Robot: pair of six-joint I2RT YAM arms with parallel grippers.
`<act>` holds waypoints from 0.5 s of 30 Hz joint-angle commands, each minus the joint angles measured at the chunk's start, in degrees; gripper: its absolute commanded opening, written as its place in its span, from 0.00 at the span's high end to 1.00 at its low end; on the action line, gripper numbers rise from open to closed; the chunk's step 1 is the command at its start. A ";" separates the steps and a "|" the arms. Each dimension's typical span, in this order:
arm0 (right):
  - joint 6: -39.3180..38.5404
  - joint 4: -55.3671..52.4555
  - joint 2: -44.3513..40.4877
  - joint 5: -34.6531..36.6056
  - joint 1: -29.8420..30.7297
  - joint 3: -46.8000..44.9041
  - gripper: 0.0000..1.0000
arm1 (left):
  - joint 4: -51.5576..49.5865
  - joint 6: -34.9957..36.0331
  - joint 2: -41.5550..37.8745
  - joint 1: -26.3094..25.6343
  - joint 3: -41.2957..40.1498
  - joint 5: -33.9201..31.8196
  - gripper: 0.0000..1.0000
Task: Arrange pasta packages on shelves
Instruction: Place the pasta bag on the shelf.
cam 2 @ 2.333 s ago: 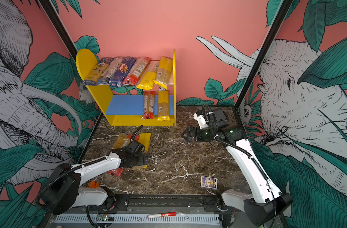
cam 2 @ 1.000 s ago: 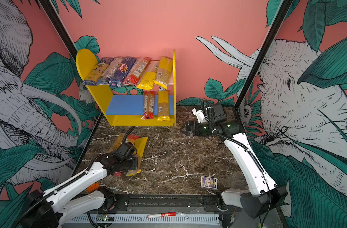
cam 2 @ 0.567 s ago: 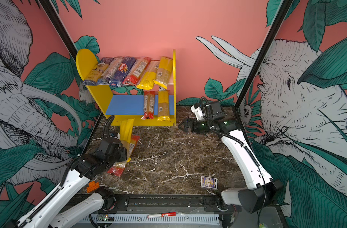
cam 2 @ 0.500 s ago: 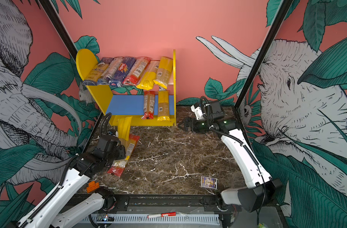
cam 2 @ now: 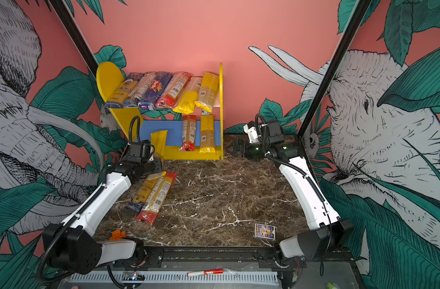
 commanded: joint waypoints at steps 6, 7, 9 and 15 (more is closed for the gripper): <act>1.98 1.04 0.88 3.78 -0.86 1.95 0.01 | 13.53 4.63 11.11 2.59 15.15 3.95 1.00; 2.15 1.01 1.00 3.94 -0.93 2.10 0.01 | 13.76 4.77 12.40 2.88 16.19 4.08 1.00; 2.65 0.84 1.34 4.55 -1.05 2.55 0.01 | 14.43 4.90 15.63 3.42 18.73 4.73 1.00; 3.24 -0.18 2.40 6.17 -1.23 4.49 0.01 | 14.50 4.90 23.73 4.03 26.34 5.42 1.00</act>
